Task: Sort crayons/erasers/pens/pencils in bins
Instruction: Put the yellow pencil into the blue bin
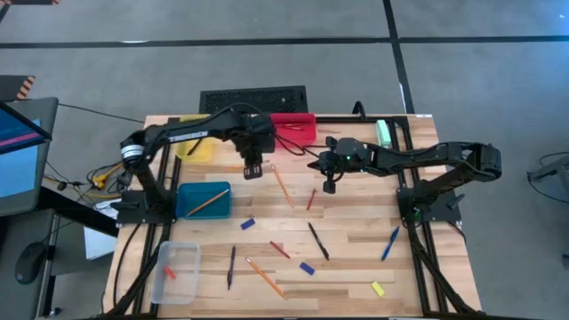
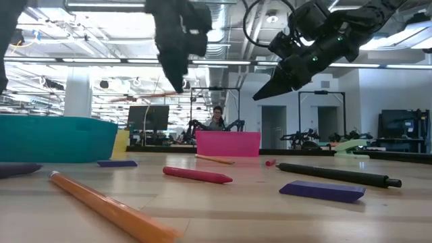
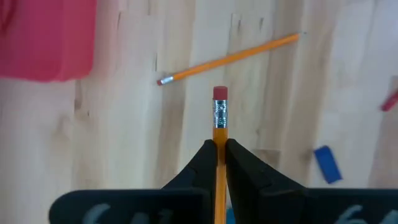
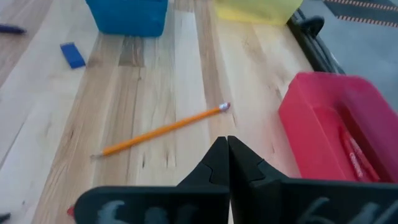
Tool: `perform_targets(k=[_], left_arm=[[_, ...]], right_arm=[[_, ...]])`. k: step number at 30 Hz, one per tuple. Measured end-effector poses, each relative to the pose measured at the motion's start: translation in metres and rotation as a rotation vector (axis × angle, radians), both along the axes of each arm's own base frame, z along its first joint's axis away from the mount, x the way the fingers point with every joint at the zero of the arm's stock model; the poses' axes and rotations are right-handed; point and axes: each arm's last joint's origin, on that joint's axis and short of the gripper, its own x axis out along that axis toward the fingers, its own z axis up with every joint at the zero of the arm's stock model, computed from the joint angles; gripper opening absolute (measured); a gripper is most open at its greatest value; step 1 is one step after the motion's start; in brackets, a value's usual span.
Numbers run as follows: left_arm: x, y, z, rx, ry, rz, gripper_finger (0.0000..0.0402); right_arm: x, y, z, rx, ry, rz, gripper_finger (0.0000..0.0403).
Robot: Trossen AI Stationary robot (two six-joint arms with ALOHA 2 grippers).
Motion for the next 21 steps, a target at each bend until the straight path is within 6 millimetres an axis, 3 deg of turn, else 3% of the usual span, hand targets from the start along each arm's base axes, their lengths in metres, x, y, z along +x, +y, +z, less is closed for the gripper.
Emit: perform_targets(k=[4, 8, 14, 21], left_arm=[[-0.025, -0.019, 0.009, 0.005, -0.012, 0.029, 0.0009], [-0.060, -0.037, 0.005, -0.015, -0.010, 0.069, 0.0009], [-0.109, -0.060, -0.012, -0.039, -0.066, 0.127, 0.0009], [-0.136, -0.069, -0.045, -0.039, -0.160, 0.164, 0.0009]], right_arm=[[0.002, -0.001, -0.001, -0.007, -0.003, 0.002, 0.0008], [0.003, -0.001, -0.003, -0.013, -0.001, 0.006, 0.0008], [0.004, -0.004, -0.004, -0.017, -0.008, 0.001, 0.0008], [0.004, -0.003, -0.004, -0.011, -0.013, -0.002, 0.0008]])
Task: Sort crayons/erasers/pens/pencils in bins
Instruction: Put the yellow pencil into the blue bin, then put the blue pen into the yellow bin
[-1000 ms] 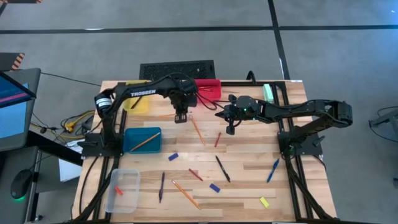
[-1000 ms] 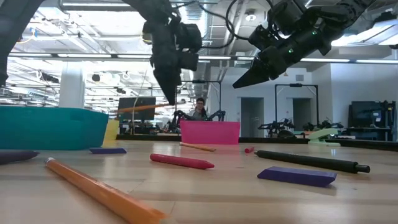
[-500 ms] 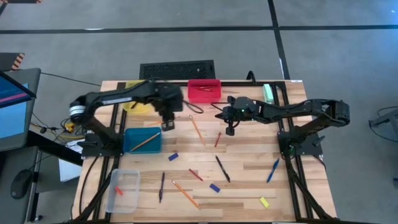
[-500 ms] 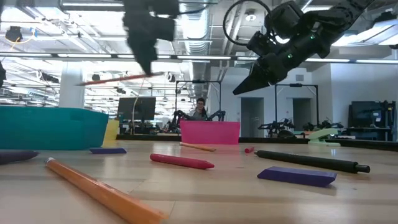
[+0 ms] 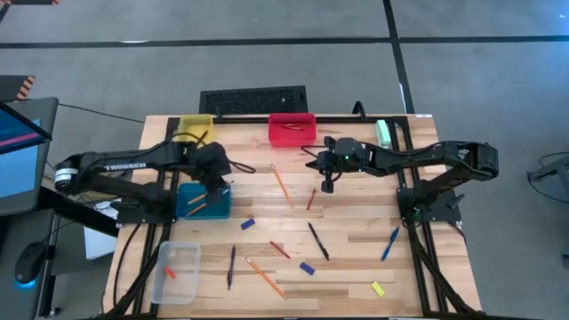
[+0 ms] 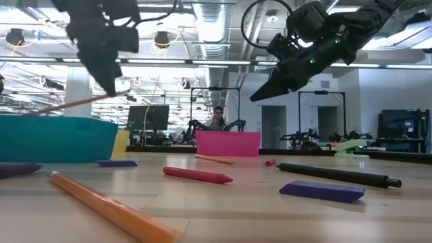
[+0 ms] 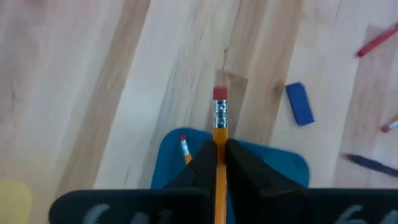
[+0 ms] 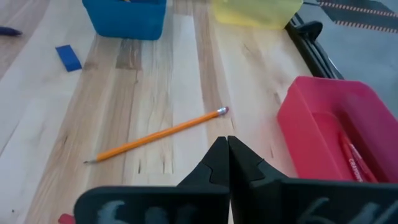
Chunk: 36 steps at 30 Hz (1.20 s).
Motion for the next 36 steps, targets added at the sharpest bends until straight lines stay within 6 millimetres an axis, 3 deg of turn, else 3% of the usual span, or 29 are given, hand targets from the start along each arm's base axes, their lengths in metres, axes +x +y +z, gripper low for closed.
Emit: perform_targets(k=[7, 14, 20, 31, 36], left_arm=[[-0.004, -0.001, -0.025, 0.004, 0.020, -0.011, 0.0009], [-0.003, -0.001, -0.035, 0.002, -0.019, -0.023, 0.0009], [-0.003, 0.000, -0.035, 0.021, -0.007, 0.014, 0.0016], [-0.004, 0.001, -0.035, 0.041, 0.005, 0.057, 0.0085], [-0.001, 0.002, -0.023, 0.062, -0.004, 0.049, 0.0108]], right_arm=[[0.001, 0.001, 0.002, 0.005, -0.021, -0.001, 0.0008], [0.002, 0.002, 0.002, 0.005, -0.023, 0.005, 0.0008], [0.002, 0.002, 0.002, 0.005, -0.023, 0.005, 0.0008], [0.002, 0.002, 0.002, 0.004, -0.023, 0.005, 0.0008], [0.001, 0.002, 0.002, 0.004, -0.023, 0.005, 0.0008]])
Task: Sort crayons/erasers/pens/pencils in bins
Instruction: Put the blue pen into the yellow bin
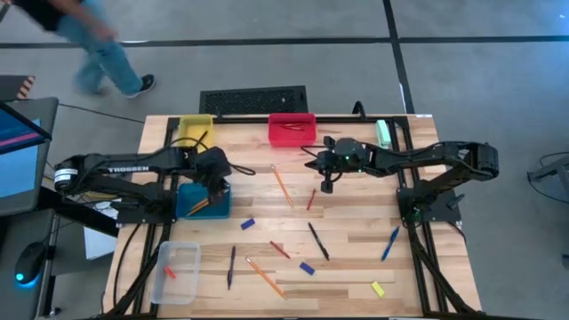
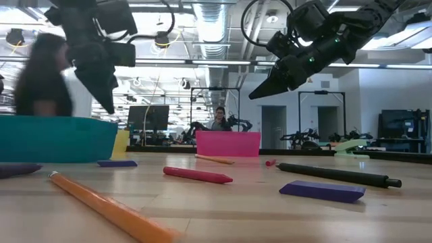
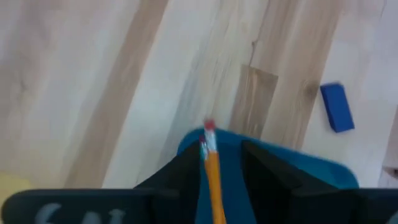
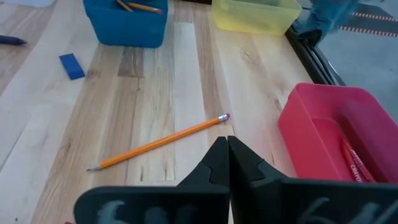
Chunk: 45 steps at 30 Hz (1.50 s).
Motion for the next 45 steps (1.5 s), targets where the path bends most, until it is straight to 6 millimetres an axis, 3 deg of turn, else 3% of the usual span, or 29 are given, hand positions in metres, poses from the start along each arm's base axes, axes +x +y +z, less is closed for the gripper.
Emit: perform_targets(k=[7, 17, 24, 34, 39, 45], left_arm=[[0.009, 0.015, 0.022, 0.070, -0.115, -0.002, 0.0103], [-0.003, 0.055, 0.027, 0.153, -0.161, 0.181, 0.0005], [0.005, 0.068, 0.033, 0.295, -0.303, 0.239, 0.0002], [0.014, 0.065, 0.005, 0.360, -0.728, 0.061, 0.0000], [0.008, 0.062, -0.007, 0.370, -0.822, 0.088, 0.0000], [0.004, 0.059, -0.017, 0.357, -0.866, 0.113, 0.0000]], right_arm=[[0.000, 0.000, 0.000, 0.000, 0.000, 0.000, 0.0008], [0.000, 0.000, 0.000, 0.000, 0.002, -0.001, 0.0008], [-0.001, -0.001, 0.000, 0.052, -0.009, -0.087, 0.0006], [-0.001, 0.000, -0.001, 0.219, -0.032, -0.223, 0.0003], [0.001, 0.005, 0.004, 0.239, 0.098, -0.385, 0.0005], [0.002, 0.023, 0.015, 0.329, 0.228, -0.434, 0.0009]])
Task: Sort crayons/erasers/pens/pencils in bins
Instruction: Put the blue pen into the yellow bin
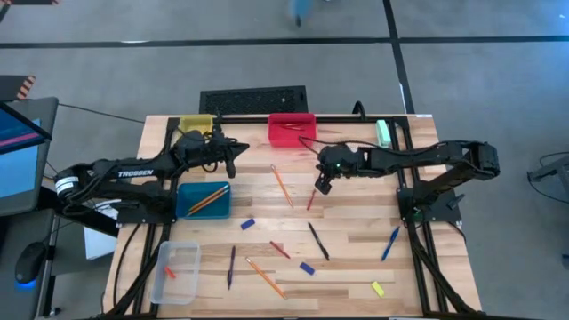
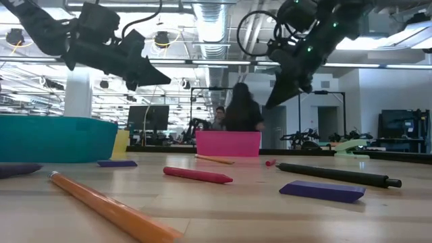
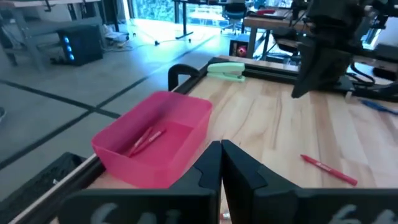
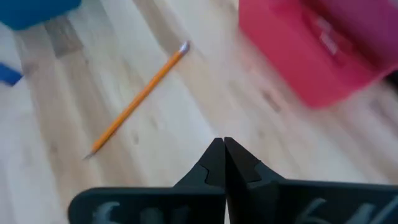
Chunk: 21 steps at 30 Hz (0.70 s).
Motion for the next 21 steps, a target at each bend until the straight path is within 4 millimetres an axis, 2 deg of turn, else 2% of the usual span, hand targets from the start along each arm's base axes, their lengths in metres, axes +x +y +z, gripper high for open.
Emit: perform_targets(k=[7, 16, 21], left_arm=[[0.000, 0.000, -0.001, 0.014, 0.008, -0.002, 0.0000], [0.003, -0.006, -0.002, 0.047, 0.036, -0.044, 0.0000], [0.005, -0.010, -0.003, 0.047, 0.045, -0.066, 0.0000]], right_arm=[[-0.009, 0.036, -0.002, 0.185, 0.124, -0.099, 0.0011], [-0.038, 0.090, -0.004, 0.450, 0.304, -0.455, 0.0012], [-0.059, 0.119, -0.007, 0.605, 0.417, -0.707, 0.0039]])
